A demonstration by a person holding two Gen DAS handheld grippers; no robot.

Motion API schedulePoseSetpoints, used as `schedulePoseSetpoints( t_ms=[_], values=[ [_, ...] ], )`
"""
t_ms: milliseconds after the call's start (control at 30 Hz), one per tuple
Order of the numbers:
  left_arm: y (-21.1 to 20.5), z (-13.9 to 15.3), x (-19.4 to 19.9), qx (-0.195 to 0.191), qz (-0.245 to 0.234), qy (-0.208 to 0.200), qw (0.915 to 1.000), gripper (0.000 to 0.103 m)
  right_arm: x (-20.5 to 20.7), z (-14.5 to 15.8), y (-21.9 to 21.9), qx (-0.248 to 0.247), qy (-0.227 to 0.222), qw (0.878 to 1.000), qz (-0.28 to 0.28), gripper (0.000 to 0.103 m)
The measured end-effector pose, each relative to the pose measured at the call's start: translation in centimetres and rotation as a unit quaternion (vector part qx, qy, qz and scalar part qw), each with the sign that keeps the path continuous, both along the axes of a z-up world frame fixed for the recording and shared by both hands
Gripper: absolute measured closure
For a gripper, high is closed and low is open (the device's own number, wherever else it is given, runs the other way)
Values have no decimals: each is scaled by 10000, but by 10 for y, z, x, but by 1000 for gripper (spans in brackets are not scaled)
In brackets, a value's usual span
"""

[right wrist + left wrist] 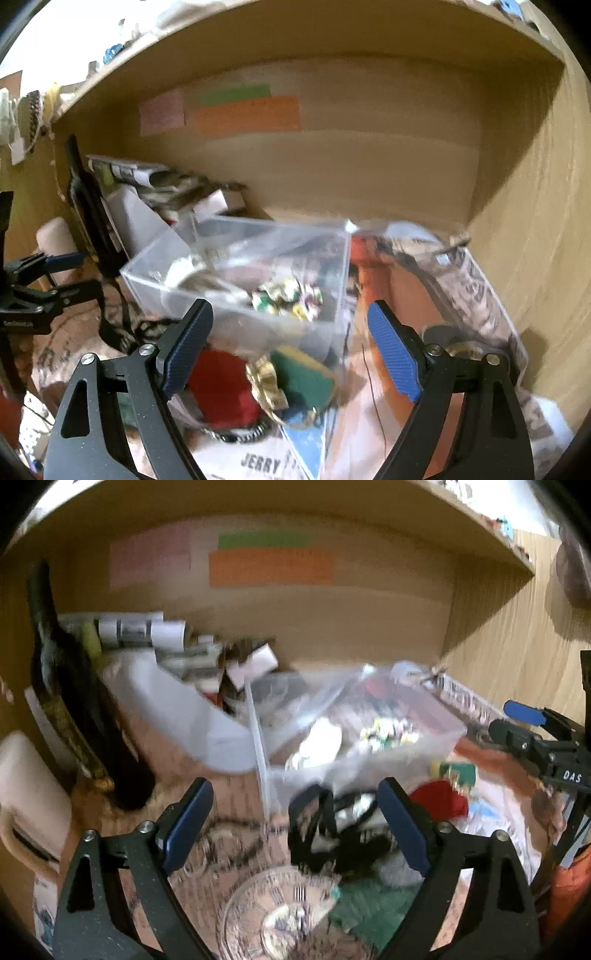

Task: Organize soft objects
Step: 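Grasp the black bag strap with the left tool while the right tool grasps the green-yellow sponge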

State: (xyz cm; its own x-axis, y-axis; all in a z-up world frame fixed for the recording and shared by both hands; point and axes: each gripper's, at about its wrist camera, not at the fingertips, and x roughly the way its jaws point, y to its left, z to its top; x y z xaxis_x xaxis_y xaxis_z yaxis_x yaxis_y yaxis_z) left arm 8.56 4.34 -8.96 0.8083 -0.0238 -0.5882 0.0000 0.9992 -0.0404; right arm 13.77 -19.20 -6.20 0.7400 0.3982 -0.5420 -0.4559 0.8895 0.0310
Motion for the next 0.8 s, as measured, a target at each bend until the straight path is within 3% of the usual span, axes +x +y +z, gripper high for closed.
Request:
schedulePoseSetpoints(
  t_ms=[200, 567, 633, 800],
  values=[
    [-7, -33, -9, 133, -60, 314, 9994, 12, 0, -28, -14, -258, 282, 9989, -273, 19],
    [-6, -60, 0, -323, -147, 555, 9978, 12, 22, -64, -25, -39, 1056, 9939, -315, 19],
    [-5, -63, 2, -358, -195, 592, 9974, 18, 22, -63, -27, 70, 1073, 9937, -328, 22],
    [-1, -74, 11, -585, -324, 873, 9939, 47, 26, -60, -28, 109, 1074, 9936, -321, 35]
  ],
)
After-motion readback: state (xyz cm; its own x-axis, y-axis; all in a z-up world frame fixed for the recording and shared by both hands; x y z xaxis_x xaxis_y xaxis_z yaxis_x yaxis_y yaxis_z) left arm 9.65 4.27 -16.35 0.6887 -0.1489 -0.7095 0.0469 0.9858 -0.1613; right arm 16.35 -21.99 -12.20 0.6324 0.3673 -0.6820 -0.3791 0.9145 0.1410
